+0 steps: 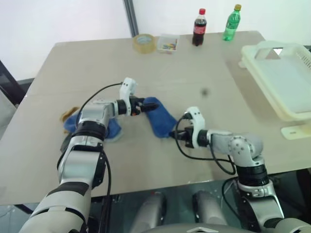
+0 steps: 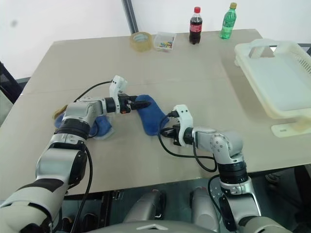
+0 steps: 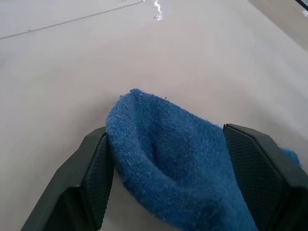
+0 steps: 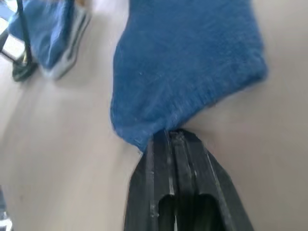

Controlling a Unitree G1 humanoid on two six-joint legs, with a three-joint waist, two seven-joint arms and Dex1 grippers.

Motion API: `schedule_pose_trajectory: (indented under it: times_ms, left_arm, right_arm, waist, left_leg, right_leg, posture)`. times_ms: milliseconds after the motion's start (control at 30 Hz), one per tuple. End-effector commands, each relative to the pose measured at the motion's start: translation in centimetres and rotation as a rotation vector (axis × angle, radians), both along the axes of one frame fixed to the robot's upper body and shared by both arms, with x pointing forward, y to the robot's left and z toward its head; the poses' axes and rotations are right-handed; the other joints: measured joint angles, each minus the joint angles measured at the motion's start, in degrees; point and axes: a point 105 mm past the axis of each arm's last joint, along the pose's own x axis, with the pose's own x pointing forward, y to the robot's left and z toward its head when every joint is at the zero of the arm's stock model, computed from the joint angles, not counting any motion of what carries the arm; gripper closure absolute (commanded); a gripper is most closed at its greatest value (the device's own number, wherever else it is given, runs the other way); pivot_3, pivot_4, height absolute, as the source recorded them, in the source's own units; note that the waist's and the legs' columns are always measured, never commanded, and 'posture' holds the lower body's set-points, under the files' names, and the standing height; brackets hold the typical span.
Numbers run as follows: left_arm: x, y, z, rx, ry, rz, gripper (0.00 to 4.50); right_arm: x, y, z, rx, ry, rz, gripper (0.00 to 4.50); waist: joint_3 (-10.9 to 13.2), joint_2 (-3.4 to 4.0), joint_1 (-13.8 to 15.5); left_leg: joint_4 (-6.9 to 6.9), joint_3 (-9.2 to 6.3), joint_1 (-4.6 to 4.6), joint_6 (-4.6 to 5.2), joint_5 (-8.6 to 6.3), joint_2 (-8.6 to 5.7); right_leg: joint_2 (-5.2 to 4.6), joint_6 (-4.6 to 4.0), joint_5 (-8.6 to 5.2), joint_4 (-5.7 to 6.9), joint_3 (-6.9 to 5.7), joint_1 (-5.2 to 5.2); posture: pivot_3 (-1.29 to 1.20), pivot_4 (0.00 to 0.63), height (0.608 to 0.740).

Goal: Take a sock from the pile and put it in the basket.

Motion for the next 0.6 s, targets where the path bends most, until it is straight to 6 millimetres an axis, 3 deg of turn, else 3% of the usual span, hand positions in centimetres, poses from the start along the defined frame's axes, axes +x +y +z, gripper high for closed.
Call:
schedule_pose_trajectory:
  times_ms: [33,267,467,600]
  left_arm:
    - [0.0,0.5,0.7,-0.004,-0.033,0.004,0.80]
    - [-0.9,1.9,0.4,0.002,-0.017,0.025,0.80]
    - [-2.0,4.0,-0.6,0.019,0.016,0.067,0.80]
    - [-3.1,3.6,-0.8,0.005,0.045,0.037,0.80]
  right_arm:
    - [-0.6,0.8,-0.2,0.003,0.013,0.049,4.44]
    - [-1.0,-1.8,0.9,-0.015,-0.039,0.088,4.44]
    - [-2.5,-6.0,1.6,-0.124,-0.096,0.227,4.44]
    - [-2.1,-8.4,1.2,-0.245,-0.161,0.292,4.44]
  waist:
    - [-0.03,-0.03,-0.16]
    - [-0.04,-0.02,-0.07]
    - [-0.03,-0.01,0.18]
    - [-0.04,-0.03,0.12]
  left_leg:
    - [0.00,0.00,0.00,0.00,0.00,0.00]
    - [0.00,0.00,-0.01,0.00,0.00,0.01]
    - [0.00,0.00,0.00,0.00,0.00,0.01]
    - [0.01,0.05,0.00,0.02,-0.02,0.00]
  right_leg:
    - [0.01,0.00,0.00,0.00,0.00,0.00]
    - [0.02,0.00,0.00,-0.01,0.01,0.00]
    - [0.01,0.00,0.00,-0.01,0.01,0.00]
    - [0.00,0.01,0.00,-0.06,0.01,0.01]
  posture:
    - [0.00,0.150,0.740]
    - [0.00,0.150,0.740]
    - [0.00,0.150,0.740]
    - [0.00,0.150,0.740]
